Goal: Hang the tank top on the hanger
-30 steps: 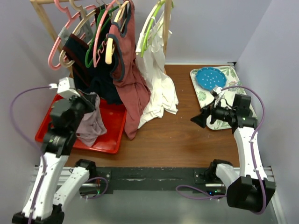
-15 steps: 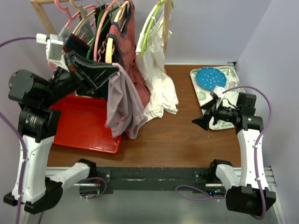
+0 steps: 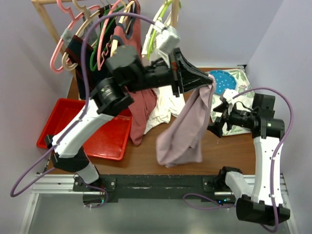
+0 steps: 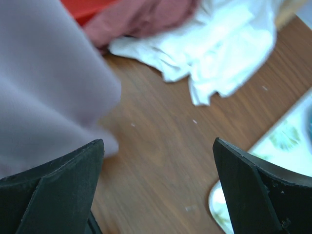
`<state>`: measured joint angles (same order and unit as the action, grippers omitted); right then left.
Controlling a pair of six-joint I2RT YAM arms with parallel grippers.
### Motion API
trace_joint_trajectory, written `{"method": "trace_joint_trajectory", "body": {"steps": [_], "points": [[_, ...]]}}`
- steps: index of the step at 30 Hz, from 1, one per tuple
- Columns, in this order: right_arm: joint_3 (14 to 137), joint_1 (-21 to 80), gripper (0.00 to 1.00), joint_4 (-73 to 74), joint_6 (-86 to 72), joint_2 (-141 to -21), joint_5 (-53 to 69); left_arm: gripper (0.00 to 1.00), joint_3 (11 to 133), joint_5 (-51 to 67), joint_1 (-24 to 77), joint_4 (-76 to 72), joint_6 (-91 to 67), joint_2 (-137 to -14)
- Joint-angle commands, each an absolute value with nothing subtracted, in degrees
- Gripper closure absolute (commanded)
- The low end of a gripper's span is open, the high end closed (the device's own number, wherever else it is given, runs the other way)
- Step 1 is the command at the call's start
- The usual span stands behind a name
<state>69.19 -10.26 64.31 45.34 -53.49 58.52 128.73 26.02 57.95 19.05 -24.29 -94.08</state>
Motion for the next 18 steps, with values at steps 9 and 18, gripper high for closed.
{"method": "trace_joint_trajectory", "body": {"steps": [9, 18], "points": [[61.1, -10.2, 0.02, 54.9, 38.4, -50.6, 39.5, 1.0, 72.6, -5.7, 55.1, 8.4, -22.8, -66.1], [57.8, -10.0, 0.02, 71.4, 66.6, -58.3, 43.4, 0.82, 48.3, -9.1, 53.9, 26.9, -38.2, -47.3]]}}
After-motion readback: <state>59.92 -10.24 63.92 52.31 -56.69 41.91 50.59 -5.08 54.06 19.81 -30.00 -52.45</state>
